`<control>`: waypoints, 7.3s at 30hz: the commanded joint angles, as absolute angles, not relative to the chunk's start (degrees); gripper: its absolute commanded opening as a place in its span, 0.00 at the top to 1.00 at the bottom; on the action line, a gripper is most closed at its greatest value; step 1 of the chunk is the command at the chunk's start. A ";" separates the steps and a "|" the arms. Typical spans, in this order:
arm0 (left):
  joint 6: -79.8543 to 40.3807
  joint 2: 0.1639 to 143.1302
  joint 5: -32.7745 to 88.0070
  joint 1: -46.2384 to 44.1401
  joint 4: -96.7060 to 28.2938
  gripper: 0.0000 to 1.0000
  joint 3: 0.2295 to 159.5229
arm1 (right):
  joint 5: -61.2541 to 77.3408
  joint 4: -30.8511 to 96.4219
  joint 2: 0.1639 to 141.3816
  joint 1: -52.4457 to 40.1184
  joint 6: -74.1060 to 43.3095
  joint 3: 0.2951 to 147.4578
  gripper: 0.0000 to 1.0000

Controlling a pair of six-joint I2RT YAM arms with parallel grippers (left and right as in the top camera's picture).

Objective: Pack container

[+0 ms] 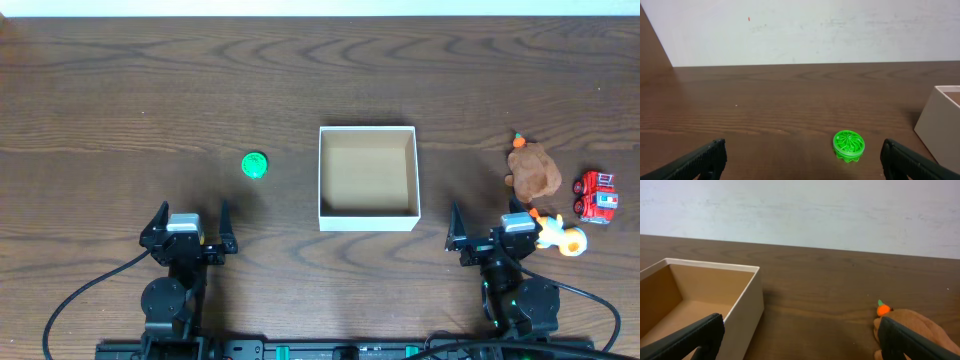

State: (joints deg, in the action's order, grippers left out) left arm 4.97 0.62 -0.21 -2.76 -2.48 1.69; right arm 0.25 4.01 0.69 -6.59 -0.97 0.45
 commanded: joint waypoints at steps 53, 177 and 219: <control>5.98 0.34 -0.67 -2.48 -4.14 0.02 0.23 | 0.51 4.16 0.38 -6.39 -0.36 0.32 0.01; -8.49 36.23 6.87 -2.48 -45.15 0.02 42.30 | 3.27 54.76 113.58 40.97 18.22 84.62 0.72; -8.51 36.23 6.87 -2.48 -46.26 0.02 42.28 | -3.22 59.51 90.00 -25.63 -28.75 89.06 0.99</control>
State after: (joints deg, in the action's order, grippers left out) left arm -7.92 36.23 6.28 -2.72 -46.11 41.08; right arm -0.01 58.76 86.32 -23.64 -23.62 89.14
